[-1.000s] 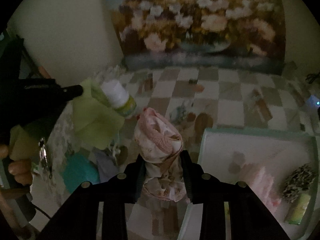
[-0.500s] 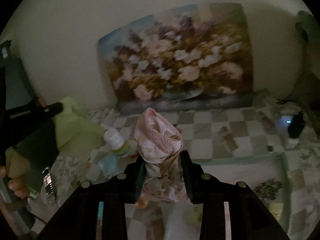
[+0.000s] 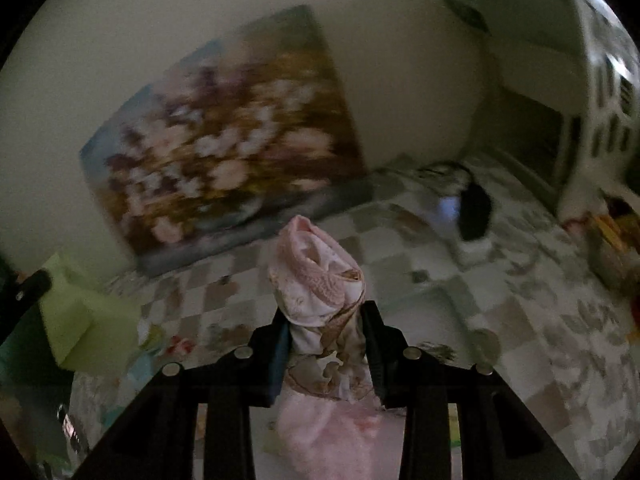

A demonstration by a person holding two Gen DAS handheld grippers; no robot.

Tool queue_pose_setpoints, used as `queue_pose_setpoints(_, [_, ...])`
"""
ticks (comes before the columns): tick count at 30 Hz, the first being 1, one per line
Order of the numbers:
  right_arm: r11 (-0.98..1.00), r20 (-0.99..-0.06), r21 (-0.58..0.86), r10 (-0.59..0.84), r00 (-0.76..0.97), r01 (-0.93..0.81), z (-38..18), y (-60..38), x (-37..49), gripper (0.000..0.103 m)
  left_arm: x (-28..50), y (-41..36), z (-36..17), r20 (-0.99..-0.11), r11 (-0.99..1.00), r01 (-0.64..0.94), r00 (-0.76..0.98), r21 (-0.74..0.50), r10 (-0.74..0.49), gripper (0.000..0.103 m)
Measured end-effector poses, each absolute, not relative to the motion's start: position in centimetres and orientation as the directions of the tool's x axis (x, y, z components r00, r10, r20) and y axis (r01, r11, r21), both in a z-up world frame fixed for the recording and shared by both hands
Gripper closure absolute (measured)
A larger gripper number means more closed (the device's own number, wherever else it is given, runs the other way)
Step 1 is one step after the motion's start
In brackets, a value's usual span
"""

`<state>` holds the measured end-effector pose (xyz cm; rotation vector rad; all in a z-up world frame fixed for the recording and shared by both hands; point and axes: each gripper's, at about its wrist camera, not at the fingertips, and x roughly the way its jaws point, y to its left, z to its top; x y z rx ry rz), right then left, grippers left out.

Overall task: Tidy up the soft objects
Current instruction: 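Lift both held items and carry them over the white tray, then open both tools to drop the scrunchie and green cloth into the tray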

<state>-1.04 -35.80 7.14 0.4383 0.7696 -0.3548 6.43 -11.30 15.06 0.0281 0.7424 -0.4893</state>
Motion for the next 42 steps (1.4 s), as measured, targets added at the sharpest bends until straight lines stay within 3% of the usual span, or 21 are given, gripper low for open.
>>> queue_pose_setpoints(10, [0.817,-0.783,0.246,-0.150,0.604,0.522,3.4,-38.9,-0.9,0.066,5.2,-19.0,9.1,-0.748,0.837,0.545,0.537,-0.047,-0.391,0.102])
queue_pose_setpoints(21, [0.858,-0.865,0.227,-0.039,0.500,0.460,-3.1,-36.8,2.5,0.066,7.8,-20.5,-1.3,-0.879,0.864,0.504,0.404,-0.017,-0.253,0.101])
queue_pose_setpoints(28, [0.876,-0.895,0.193,-0.027,0.445,0.442,-4.8,-35.7,3.4,0.066,9.0,-19.9,-4.1,-0.936,0.892,0.451,0.305,-0.022,-0.177,0.101])
queue_pose_setpoints(30, [0.875,-0.896,0.193,-0.027,0.443,0.444,-4.7,-35.8,3.3,0.060,9.0,-19.7,-3.9,-0.937,0.897,0.442,0.305,-0.017,-0.168,0.097])
queue_pose_setpoints(34, [0.872,-0.894,0.180,-0.047,0.445,0.455,-4.2,-35.9,3.1,0.039,9.0,-19.3,-2.7,-0.935,0.903,0.429,0.307,-0.030,-0.177,0.060])
queue_pose_setpoints(42, [0.881,-0.895,0.150,-0.072,0.441,0.449,-3.0,-35.8,3.0,0.026,9.4,-18.3,0.0,-0.913,0.912,0.407,0.350,-0.055,-0.211,0.037])
